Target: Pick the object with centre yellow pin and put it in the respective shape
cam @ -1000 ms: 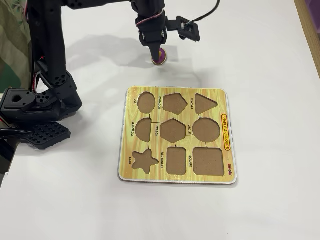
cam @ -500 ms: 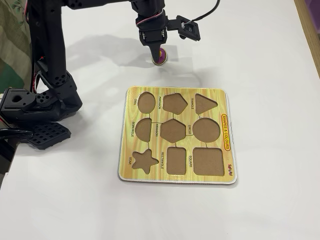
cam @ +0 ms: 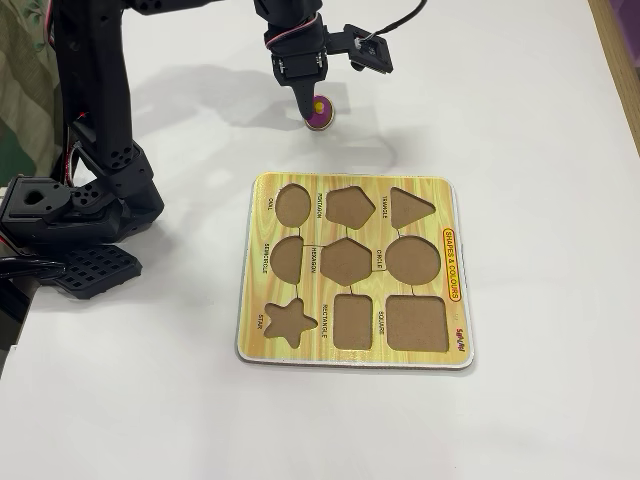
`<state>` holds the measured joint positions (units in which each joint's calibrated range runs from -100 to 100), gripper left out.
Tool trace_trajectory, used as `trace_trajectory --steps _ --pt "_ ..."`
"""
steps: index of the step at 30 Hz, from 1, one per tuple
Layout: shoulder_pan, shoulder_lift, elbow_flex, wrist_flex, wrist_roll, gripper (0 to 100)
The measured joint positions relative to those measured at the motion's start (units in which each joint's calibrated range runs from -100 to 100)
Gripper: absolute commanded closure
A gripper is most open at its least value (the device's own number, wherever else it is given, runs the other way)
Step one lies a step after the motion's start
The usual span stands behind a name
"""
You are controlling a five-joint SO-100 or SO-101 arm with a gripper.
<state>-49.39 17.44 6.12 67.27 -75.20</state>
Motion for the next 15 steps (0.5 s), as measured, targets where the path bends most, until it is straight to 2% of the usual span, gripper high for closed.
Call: trace_trajectory --steps 8,15 --pt "0.0 0.0 0.0 -4.97 0.0 88" --pt "0.0 0.0 0.0 -4.97 0.0 88"
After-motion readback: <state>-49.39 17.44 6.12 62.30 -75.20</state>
